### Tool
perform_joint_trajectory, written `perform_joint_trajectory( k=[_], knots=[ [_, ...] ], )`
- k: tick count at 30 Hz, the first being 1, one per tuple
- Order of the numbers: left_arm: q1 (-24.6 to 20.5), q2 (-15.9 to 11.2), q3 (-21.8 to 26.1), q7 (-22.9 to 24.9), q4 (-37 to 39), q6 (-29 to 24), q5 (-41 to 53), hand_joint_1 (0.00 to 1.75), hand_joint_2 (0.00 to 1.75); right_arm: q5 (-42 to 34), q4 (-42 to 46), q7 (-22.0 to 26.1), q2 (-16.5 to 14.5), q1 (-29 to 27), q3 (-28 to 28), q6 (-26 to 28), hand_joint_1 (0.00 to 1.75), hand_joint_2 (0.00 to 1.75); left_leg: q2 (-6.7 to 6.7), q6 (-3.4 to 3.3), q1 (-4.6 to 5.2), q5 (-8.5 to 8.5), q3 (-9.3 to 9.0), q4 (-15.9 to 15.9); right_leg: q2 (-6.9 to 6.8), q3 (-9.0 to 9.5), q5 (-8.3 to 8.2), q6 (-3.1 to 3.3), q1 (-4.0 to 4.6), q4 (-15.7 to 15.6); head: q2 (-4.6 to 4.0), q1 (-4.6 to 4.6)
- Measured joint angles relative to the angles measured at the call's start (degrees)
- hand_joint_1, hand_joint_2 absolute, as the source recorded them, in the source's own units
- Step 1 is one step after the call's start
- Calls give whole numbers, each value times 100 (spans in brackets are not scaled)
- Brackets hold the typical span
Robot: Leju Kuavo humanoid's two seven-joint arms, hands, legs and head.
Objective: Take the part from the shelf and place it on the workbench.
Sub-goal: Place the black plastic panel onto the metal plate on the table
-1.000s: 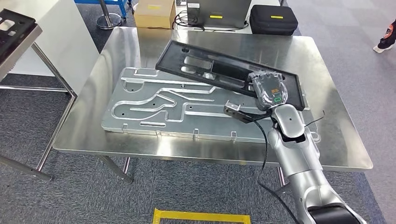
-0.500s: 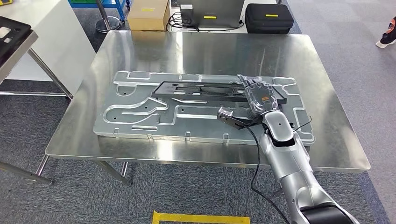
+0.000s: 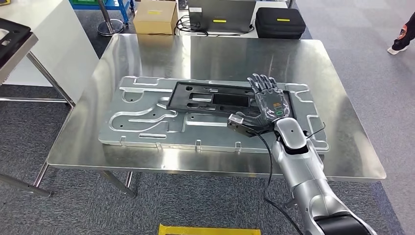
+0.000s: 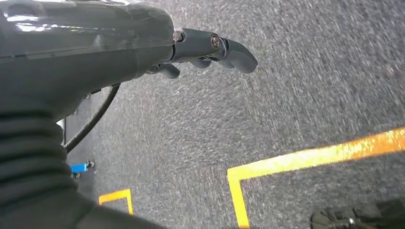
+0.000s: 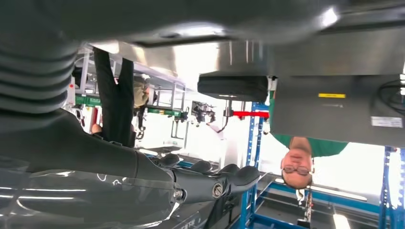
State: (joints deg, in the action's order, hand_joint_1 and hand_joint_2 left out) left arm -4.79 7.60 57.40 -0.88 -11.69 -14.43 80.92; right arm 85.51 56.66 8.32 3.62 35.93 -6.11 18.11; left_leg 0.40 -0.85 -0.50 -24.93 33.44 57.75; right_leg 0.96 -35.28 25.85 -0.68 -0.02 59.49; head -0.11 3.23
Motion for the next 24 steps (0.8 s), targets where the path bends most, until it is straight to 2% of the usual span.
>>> perform_joint_trajectory(
  k=[2,4,5,6,7,8,10,11,14,15,16,19,20,21,22,24],
  knots=[
    [-4,3,1,1,0,-1,-3,0,0,-1,-23,-6,-36,19,0,9,0,0,27,-44,-20,53,-8,-46,-16,-197,334,-60,-17,472,0,-1],
    [-3,-1,2,-9,0,12,-3,0,0,-8,-61,-25,-64,6,1,31,0,0,32,-51,-19,64,19,-37,-26,-505,698,-105,-43,1195,0,0],
    [0,-3,3,-14,0,23,-6,0,0,-16,-84,-35,-72,-11,1,49,0,0,33,-48,-19,66,33,-25,-30,-595,764,-123,-57,1421,0,1],
    [7,-4,5,-17,0,35,-11,0,0,-32,-103,-43,-76,-26,2,69,0,0,34,-44,-21,69,49,-8,-34,-584,718,-138,-72,1439,0,1],
    [14,-5,7,-19,0,45,-21,0,0,-56,-115,-45,-78,-32,2,90,0,0,35,-38,-24,69,65,14,-41,-465,577,-148,-89,1237,1,1],
    [18,-5,9,-19,0,51,-32,0,0,-91,-122,-39,-78,-31,5,113,0,0,36,-27,-26,66,81,40,-48,-257,386,-156,-107,862,1,1],
    [20,-8,13,-19,0,61,-53,0,0,-191,-121,2,-80,-24,19,160,0,0,27,28,-14,69,120,95,-38,84,132,-124,-105,192,1,0],
    [19,-9,14,-19,0,67,-62,0,0,-250,-116,32,-81,-27,31,182,0,0,21,64,-7,79,137,110,-27,151,79,-91,-95,28,1,0],
    [31,-14,20,-21,0,87,-96,0,0,-401,-67,131,-84,-60,56,220,0,0,14,178,-10,114,180,110,-13,98,3,45,-79,-16,0,0],
    [38,-14,25,-27,0,92,-107,0,0,-436,-33,163,-78,-75,58,226,0,0,14,209,-17,37,219,168,-17,72,-36,94,-85,-26,0,0],
    [42,-14,33,-36,0,93,-116,0,0,-468,17,192,-68,-99,60,231,0,0,14,230,-24,-121,285,325,-22,38,-78,143,-92,-39,0,0],
    [41,-4,83,-63,0,94,-150,0,0,-516,264,249,-25,-288,63,229,0,0,12,251,-33,-834,603,1350,-32,-105,-198,211,-67,-42,1,1],
    [40,0,98,-67,0,93,-163,0,0,-519,364,250,-18,-385,63,216,0,0,12,249,-32,-971,642,1622,-32,-162,-243,216,-50,-40,1,1],
    [39,3,109,-69,0,93,-172,0,0,-518,463,238,-16,-486,64,199,0,0,12,237,-30,-1005,578,1688,-31,-220,-289,218,-34,-38,1,1],
    [37,3,115,-70,0,92,-175,0,0,-515,568,219,-16,-588,69,180,0,0,12,212,-26,-947,398,1522,-28,-275,-336,216,-19,-37,1,1],
    [19,2,120,-74,-1,90,-170,0,0,-493,818,157,-16,-790,103,160,0,0,14,126,1,-741,-197,686,-22,-364,-432,199,2,-37,1,1]
  ],
)
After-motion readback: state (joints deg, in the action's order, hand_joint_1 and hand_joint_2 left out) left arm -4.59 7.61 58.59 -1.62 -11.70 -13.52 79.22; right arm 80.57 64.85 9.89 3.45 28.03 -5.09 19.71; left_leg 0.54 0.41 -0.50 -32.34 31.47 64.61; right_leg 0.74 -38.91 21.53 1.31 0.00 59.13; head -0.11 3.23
